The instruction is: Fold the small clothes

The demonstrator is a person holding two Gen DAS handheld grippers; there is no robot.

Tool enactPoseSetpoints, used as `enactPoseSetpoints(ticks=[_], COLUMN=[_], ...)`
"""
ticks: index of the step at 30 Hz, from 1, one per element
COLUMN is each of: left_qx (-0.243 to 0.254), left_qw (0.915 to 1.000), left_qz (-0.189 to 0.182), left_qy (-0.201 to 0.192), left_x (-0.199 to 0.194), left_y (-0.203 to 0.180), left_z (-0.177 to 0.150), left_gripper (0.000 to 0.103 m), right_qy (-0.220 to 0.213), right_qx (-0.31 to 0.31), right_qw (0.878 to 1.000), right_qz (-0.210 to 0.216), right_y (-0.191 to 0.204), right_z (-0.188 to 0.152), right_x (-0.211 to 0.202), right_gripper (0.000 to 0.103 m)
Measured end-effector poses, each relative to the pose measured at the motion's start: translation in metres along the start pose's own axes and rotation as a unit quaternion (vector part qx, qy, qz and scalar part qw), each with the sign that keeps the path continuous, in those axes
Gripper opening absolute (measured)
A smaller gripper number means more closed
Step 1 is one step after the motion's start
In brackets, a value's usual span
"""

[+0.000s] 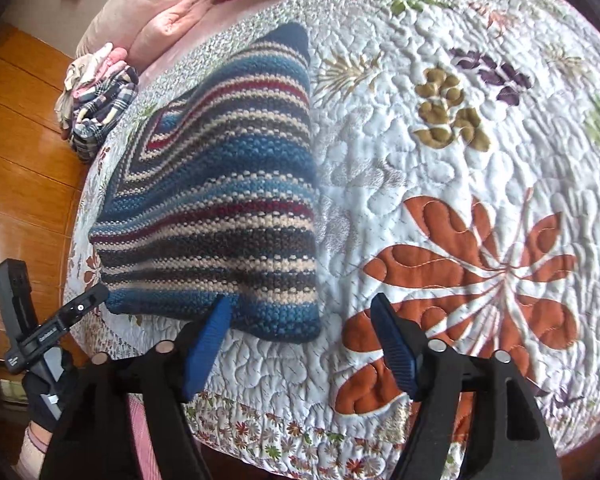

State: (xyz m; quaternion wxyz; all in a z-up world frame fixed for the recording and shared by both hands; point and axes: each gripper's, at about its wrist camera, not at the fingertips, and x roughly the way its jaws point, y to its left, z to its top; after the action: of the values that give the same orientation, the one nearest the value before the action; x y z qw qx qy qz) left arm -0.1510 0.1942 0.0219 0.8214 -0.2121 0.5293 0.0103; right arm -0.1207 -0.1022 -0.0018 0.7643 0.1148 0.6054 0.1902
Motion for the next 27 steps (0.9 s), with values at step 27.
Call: enactPoseSetpoints(ticks=[27], left_qx=[0.017], left_qw=[0.9918], left_qz=[0.115], left_qy=[-0.054], left_x=[-0.114], left_y=[-0.053], left_z=[-0.053], left_gripper=[0.080], right_qy=[-0.101], right_qx=[-0.079], right_qw=[0.979], right_qz=[-0.160], right_y=[0.089], right_z=[-0.076], right_x=[-0.102], right_gripper=[0.099])
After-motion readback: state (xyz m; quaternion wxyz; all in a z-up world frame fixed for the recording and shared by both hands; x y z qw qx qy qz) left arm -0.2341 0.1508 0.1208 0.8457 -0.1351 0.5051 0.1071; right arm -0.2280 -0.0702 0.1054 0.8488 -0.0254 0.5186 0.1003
